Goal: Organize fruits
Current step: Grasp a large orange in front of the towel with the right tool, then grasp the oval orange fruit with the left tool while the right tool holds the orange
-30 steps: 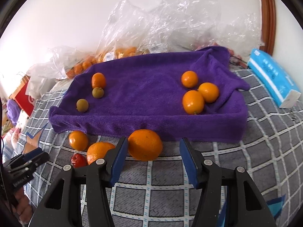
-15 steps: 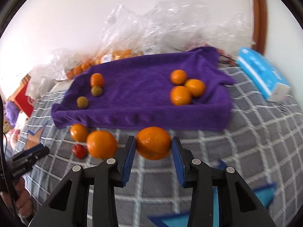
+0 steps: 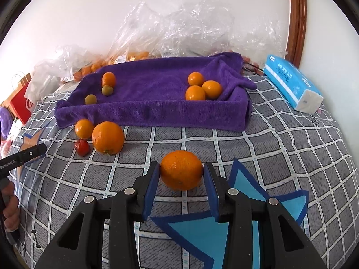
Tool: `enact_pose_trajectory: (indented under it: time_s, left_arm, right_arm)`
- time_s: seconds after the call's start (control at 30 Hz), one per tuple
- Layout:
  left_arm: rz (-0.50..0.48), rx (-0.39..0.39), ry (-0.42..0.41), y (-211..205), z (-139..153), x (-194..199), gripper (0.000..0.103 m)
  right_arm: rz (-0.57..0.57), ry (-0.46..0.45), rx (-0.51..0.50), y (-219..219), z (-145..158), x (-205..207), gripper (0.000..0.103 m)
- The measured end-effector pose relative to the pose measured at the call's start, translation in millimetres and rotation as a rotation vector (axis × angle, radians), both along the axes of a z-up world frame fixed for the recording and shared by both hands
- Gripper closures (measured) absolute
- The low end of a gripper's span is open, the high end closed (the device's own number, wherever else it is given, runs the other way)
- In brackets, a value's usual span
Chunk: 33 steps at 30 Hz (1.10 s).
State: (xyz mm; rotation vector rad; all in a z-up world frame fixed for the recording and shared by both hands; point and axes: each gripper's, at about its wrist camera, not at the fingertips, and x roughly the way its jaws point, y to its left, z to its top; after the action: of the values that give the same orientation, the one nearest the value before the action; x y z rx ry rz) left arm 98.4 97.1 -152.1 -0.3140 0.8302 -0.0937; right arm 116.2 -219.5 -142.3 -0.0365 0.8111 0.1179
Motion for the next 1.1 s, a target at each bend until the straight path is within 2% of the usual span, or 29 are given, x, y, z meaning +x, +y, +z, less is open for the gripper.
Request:
enact_pose_trajectory:
  time_s: [0.27, 0.43, 0.53, 0.7, 0.77, 0.93, 1.03, 1.1]
  left_arm:
    - [0.001, 0.009, 0.002, -1, 0, 0, 0.056]
    - [-0.013, 0.052, 0.008, -8, 0, 2, 0.051]
    - [-0.021, 0.078, 0.012, -13, 0, 3, 0.049]
    - [-0.022, 0.08, 0.012, -13, 0, 2, 0.048]
    - [-0.022, 0.079, 0.011, -12, 0, 2, 0.048]
    - [-0.02, 0.075, 0.009, -13, 0, 1, 0.048]
    - [-0.016, 0.118, 0.019, -20, 1, 0, 0.05]
    - [-0.03, 0.105, 0.03, -28, 3, -1, 0.05]
  right_arm:
    - [0.021, -0.029, -0.003, 6, -2, 11, 0.063]
    - [0.011, 0.018, 0.058, -1, -5, 20, 0.061]
    - [0.019, 0.041, 0.093, -5, -8, 23, 0.056]
    - [0.025, 0.07, 0.096, -4, -12, 28, 0.056]
    - [0.018, 0.077, 0.066, -1, -14, 29, 0.061]
    - [0.033, 0.003, 0.037, 4, -7, 16, 0.061]
    - [0.037, -0.016, 0.059, 0, -4, 13, 0.061]
    - [0.027, -0.018, 0.075, -4, -4, 13, 0.061]
